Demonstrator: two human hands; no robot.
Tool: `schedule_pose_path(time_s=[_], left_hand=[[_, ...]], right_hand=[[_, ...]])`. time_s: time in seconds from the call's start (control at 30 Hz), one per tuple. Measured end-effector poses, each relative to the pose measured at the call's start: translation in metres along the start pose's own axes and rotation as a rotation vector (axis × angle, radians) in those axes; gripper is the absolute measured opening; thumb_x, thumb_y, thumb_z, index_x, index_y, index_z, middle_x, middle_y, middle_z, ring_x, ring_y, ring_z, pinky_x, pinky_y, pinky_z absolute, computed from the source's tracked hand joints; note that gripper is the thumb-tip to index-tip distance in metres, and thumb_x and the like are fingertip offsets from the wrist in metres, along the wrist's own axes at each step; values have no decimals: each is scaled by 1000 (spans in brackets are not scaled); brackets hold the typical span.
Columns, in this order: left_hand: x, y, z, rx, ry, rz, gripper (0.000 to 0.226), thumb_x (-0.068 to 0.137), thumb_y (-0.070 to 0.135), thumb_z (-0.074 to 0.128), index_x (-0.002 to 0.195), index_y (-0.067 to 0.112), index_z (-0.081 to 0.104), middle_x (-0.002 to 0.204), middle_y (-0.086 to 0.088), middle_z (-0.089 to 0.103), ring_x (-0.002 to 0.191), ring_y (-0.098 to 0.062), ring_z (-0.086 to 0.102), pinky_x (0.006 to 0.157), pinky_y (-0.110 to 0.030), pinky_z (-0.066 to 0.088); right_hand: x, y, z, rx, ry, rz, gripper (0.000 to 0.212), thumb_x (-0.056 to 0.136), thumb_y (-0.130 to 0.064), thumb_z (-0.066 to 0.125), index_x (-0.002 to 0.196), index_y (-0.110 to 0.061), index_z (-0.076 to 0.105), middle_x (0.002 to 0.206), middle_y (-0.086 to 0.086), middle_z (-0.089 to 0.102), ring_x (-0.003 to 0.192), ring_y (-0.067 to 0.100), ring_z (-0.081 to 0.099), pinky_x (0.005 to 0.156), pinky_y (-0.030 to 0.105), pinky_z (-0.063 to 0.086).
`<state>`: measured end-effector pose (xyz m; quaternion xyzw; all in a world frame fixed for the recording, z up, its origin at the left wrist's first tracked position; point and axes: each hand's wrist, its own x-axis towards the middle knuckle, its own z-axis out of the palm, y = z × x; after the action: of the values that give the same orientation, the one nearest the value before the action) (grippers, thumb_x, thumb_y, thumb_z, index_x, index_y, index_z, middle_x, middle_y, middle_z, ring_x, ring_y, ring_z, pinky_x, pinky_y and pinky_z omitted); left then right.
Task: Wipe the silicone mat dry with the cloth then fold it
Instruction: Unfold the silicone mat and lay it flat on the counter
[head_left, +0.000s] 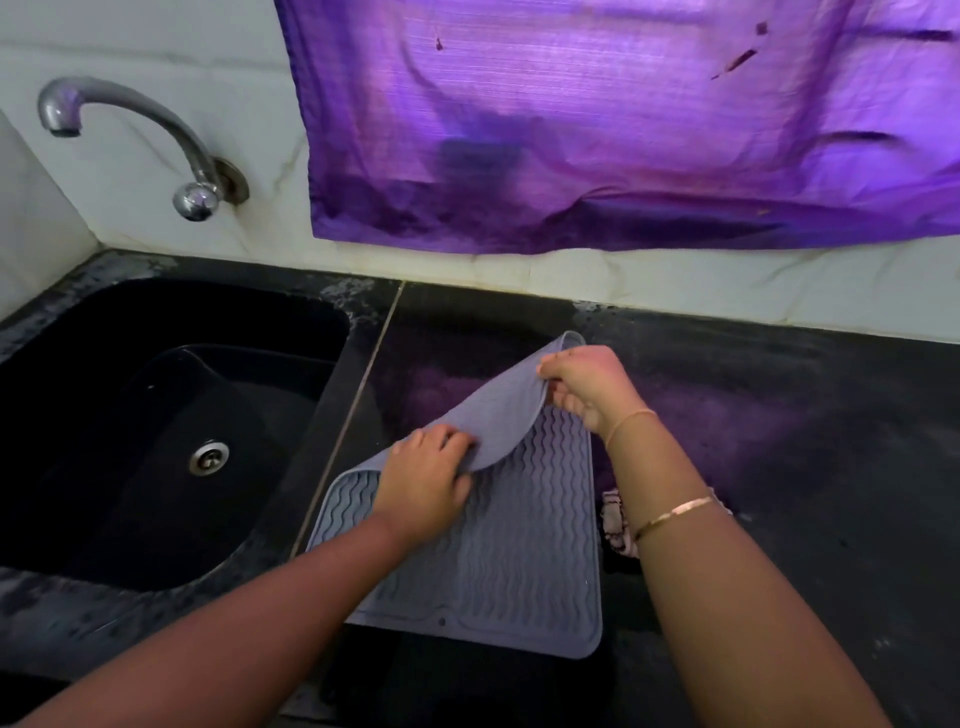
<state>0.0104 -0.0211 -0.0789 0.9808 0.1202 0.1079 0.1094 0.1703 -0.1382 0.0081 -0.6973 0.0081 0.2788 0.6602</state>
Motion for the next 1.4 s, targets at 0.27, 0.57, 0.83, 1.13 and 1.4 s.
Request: schedule_pose_path(time_s=[0.27, 0.57, 0.83, 1.13, 1.4], left_hand=[[45, -57, -40, -223, 106, -402, 33, 89, 20, 55, 122, 16, 54, 114, -7, 61, 104, -30, 58, 83, -42, 47], [59, -97, -31, -81, -256, -443, 91, 82, 24, 68, 151, 22, 8, 149, -1, 35, 129, -27, 43, 100, -50, 38], [33, -105, -18, -284, -207, -456, 55, 83, 19, 69, 134, 22, 48, 154, -8, 21, 138, -30, 23, 110, -45, 28], [-1, -102, -24, -448, -89, -488, 43, 82, 18, 71, 123, 18, 58, 144, -9, 36, 123, -25, 48, 102, -32, 39], [-17, -87, -23, -467, -59, -511, 35, 84, 16, 69, 118, 16, 60, 135, -5, 43, 114, -20, 53, 92, -24, 40]], right_hand=[[49, -34, 61, 104, -147, 62, 13, 90, 1, 47, 103, 1, 49, 79, 13, 50, 66, 22, 57, 58, 26, 57], [78, -15, 100, -102, -228, 151, 18, 89, 1, 45, 105, -3, 53, 99, 8, 52, 99, 25, 56, 86, 36, 51], [53, 8, 65, -497, -160, -223, 31, 89, -12, 56, 121, -13, 58, 113, 3, 61, 103, 16, 58, 85, 27, 49], [-15, 76, -60, -951, 163, -197, 34, 80, -13, 66, 113, -13, 64, 112, 13, 65, 98, 28, 60, 84, 34, 48], [-57, 84, -91, -1362, 215, 48, 59, 71, -46, 75, 120, -18, 60, 123, 21, 53, 115, 42, 49, 99, 45, 41]])
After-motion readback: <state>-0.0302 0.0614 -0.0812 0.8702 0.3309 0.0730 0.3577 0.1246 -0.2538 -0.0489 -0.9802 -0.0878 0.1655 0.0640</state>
